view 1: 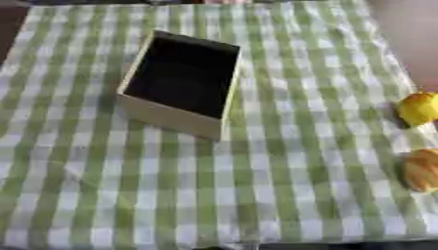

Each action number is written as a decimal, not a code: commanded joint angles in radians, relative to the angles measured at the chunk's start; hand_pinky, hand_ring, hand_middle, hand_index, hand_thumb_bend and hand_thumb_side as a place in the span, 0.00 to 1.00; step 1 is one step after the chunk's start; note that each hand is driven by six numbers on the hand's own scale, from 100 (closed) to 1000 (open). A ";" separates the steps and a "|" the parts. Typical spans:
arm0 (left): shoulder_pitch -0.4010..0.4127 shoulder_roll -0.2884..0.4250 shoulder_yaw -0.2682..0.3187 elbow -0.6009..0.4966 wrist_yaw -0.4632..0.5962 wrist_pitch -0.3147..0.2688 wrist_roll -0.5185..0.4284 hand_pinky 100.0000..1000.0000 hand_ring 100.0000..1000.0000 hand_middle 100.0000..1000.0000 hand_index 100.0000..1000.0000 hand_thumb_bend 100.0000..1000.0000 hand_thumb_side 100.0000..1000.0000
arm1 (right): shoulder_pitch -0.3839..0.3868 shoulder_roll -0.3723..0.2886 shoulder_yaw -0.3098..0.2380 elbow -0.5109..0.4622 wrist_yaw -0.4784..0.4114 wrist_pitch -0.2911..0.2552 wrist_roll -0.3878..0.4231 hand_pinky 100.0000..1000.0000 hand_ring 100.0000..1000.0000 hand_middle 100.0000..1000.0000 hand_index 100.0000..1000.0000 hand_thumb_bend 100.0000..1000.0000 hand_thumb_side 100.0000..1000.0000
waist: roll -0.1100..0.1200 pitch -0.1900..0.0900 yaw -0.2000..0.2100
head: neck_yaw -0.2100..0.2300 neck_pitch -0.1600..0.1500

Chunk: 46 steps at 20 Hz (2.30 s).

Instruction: Pick up objects on the table and place them in the box.

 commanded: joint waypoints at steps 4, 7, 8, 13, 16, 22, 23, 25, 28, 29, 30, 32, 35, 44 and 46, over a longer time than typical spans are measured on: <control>-0.006 0.010 0.006 -0.016 0.002 -0.005 0.000 0.61 0.74 0.70 0.81 0.22 0.54 | -0.003 -0.019 -0.010 -0.016 -0.004 -0.008 0.002 0.88 0.75 0.63 0.82 0.00 0.47 | -0.001 -0.015 0.000 | 0.000 -0.007; -0.004 0.011 0.006 -0.016 0.001 -0.005 -0.001 0.61 0.74 0.70 0.81 0.22 0.55 | 0.000 -0.032 -0.012 -0.016 0.003 -0.011 0.003 0.87 0.75 0.63 0.82 0.00 0.47 | -0.002 -0.016 -0.001 | 0.002 -0.003; -0.003 0.013 0.006 -0.016 0.001 -0.004 -0.002 0.61 0.74 0.70 0.81 0.22 0.55 | 0.004 -0.049 -0.014 -0.016 0.013 -0.013 0.002 0.87 0.76 0.64 0.82 0.00 0.47 | -0.002 -0.016 -0.002 | 0.003 -0.001; 0.001 0.022 0.007 -0.016 -0.003 -0.004 -0.002 0.61 0.74 0.70 0.81 0.22 0.55 | 0.058 -0.202 -0.008 -0.016 0.148 -0.026 0.024 0.84 0.78 0.70 0.86 0.00 0.15 | -0.011 -0.017 -0.010 | 0.001 0.006; 0.004 0.029 0.007 -0.016 -0.007 -0.003 -0.002 0.61 0.74 0.70 0.81 0.22 0.55 | 0.111 -0.320 0.000 -0.016 0.296 -0.039 0.024 0.82 0.80 0.74 0.87 0.00 0.01 | -0.015 -0.018 -0.018 | -0.004 0.006; 0.008 0.037 0.006 -0.016 -0.012 -0.004 -0.001 0.61 0.74 0.71 0.81 0.22 0.55 | 0.203 -0.459 0.029 -0.016 0.572 -0.078 0.009 0.81 0.81 0.80 0.89 0.00 0.00 | -0.018 -0.020 -0.028 | 0.000 0.001; 0.008 0.038 0.006 -0.016 -0.012 -0.004 -0.001 0.61 0.74 0.71 0.81 0.22 0.55 | 0.219 -0.475 0.039 -0.016 0.609 -0.084 0.007 0.81 0.81 0.80 0.89 0.00 0.01 | -0.019 -0.020 -0.028 | 0.001 0.002; 0.010 0.041 0.006 -0.016 -0.013 -0.004 -0.001 0.61 0.74 0.71 0.81 0.22 0.55 | 0.247 -0.497 0.059 -0.016 0.663 -0.093 0.000 0.80 0.82 0.80 0.89 0.00 0.04 | -0.020 -0.021 -0.029 | 0.003 0.004; 0.012 0.042 0.005 -0.016 -0.013 -0.003 -0.002 0.61 0.74 0.71 0.81 0.22 0.55 | 0.283 -0.518 0.086 -0.016 0.713 -0.104 -0.009 0.81 0.82 0.81 0.90 0.00 0.10 | -0.023 -0.022 -0.033 | 0.006 0.006; 0.012 0.043 0.004 -0.016 -0.013 -0.002 -0.002 0.61 0.74 0.71 0.81 0.22 0.55 | 0.292 -0.521 0.093 -0.016 0.726 -0.110 -0.008 0.81 0.83 0.82 0.90 0.00 0.12 | -0.024 -0.022 -0.034 | 0.007 0.006; 0.012 0.043 0.004 -0.016 -0.013 -0.002 -0.003 0.61 0.74 0.71 0.81 0.22 0.55 | 0.299 -0.523 0.098 -0.016 0.738 -0.116 -0.006 0.82 0.83 0.82 0.90 0.00 0.13 | -0.024 -0.022 -0.034 | 0.009 0.006; 0.011 0.042 0.003 -0.016 -0.012 -0.001 -0.005 0.61 0.74 0.71 0.81 0.22 0.55 | 0.311 -0.522 0.106 -0.016 0.760 -0.126 0.002 0.82 0.84 0.82 0.91 0.00 0.17 | -0.024 -0.021 -0.034 | 0.011 0.006; 0.013 0.043 0.002 -0.016 -0.012 0.000 -0.006 0.61 0.74 0.71 0.81 0.21 0.55 | 0.336 -0.509 0.114 -0.016 0.782 -0.146 0.021 0.83 0.84 0.82 0.91 0.00 0.17 | -0.023 -0.019 -0.036 | 0.017 0.006; 0.023 0.050 0.005 -0.016 -0.018 0.004 -0.007 0.61 0.74 0.71 0.81 0.21 0.56 | 0.426 -0.458 0.092 -0.016 0.817 -0.180 0.041 0.84 0.85 0.82 0.92 0.00 0.13 | -0.031 -0.019 -0.052 | 0.045 0.006; 0.025 0.050 0.004 -0.016 -0.018 0.005 -0.008 0.61 0.74 0.71 0.81 0.21 0.56 | 0.430 -0.452 0.084 -0.016 0.815 -0.188 0.025 0.84 0.85 0.82 0.92 0.00 0.11 | -0.031 -0.020 -0.055 | 0.047 0.006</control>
